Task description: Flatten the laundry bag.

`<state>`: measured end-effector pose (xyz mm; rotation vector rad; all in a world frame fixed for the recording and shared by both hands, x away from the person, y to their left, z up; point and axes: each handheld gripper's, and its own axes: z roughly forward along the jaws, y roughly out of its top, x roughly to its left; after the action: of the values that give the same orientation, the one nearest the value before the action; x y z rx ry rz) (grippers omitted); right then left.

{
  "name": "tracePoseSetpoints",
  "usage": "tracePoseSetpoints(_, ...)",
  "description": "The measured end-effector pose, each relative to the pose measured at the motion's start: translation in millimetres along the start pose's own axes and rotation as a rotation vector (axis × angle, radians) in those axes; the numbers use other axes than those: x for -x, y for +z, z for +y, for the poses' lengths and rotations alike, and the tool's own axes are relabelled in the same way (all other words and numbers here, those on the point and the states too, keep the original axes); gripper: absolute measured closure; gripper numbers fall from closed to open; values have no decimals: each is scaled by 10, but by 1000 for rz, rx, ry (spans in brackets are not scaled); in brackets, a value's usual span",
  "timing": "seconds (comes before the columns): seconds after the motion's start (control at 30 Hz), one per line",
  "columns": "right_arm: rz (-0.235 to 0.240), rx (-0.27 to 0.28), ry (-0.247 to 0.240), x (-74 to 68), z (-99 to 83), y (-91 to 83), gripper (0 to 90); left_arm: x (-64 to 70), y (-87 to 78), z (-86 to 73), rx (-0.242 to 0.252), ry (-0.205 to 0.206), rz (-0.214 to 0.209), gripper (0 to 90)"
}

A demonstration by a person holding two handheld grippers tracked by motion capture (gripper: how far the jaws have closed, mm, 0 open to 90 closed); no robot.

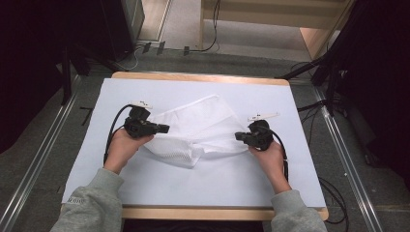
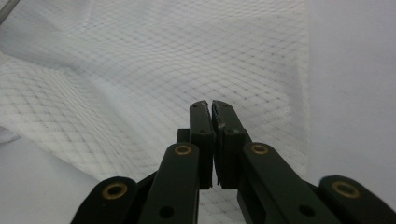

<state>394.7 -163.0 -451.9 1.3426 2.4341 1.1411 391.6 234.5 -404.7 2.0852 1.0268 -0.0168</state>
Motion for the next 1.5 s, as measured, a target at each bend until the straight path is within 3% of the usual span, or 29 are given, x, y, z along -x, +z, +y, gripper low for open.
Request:
tracePoseSetpoints(0.37,-33,0,35,153,-38,-2,874,63,-8,-263,-62,15,-10,900)
tracePoseSetpoints(0.7,-60,28,68,270,-108,-127,804,128,-129,-536,-69,26,-26,900)
tracePoseSetpoints(1.03,-68,-1,100,333,-262,-216,733,121,-165,-708,-68,19,-10,898)
tracePoseSetpoints(1.13,-56,-24,104,322,-292,-185,753,88,-131,-732,-69,14,-7,898)
tracePoseSetpoints(1.3,-74,-73,65,278,-273,-113,895,46,-106,-752,-66,3,-4,898)
tracePoseSetpoints(1.5,-96,-57,75,379,-209,-101,897,48,-116,-770,-62,4,4,898)
